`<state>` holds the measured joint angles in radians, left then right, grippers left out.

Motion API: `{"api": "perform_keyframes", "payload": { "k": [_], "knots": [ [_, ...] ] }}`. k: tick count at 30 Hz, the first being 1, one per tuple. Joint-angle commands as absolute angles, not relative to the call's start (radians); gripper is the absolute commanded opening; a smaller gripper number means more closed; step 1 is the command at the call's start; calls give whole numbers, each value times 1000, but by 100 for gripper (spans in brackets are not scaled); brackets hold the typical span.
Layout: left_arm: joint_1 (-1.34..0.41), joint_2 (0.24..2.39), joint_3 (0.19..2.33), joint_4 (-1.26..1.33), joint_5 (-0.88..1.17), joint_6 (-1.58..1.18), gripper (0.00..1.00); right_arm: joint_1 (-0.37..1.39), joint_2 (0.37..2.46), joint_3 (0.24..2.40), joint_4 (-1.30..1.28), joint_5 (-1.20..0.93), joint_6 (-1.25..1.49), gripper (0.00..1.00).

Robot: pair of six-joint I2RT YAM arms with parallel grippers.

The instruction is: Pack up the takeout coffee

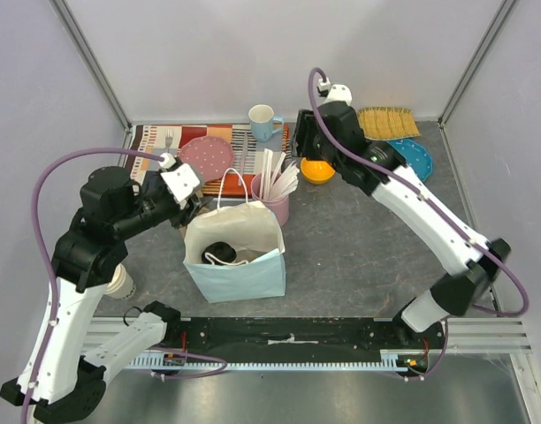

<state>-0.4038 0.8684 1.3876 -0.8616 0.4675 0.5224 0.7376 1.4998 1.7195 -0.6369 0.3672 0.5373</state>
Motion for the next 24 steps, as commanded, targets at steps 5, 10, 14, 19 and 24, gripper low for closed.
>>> {"api": "perform_keyframes", "payload": {
  "k": [5,10,14,19,24],
  "knots": [
    [-407,816,1332,-673,-53,310,52,614,1819,1977,-575,65,310,63],
    [-393,788,1256,-653,-129,285,55,561,1894,2016,-603,5,302,62],
    [-367,779,1210,-652,-109,265,55,560,1911,1997,-620,-43,319,62],
    [-351,785,1193,-649,-103,253,55,560,1908,1939,-615,-52,328,66],
    [-328,770,1164,-655,-97,238,55,558,1927,1957,-612,-63,325,63]
  ]
}}
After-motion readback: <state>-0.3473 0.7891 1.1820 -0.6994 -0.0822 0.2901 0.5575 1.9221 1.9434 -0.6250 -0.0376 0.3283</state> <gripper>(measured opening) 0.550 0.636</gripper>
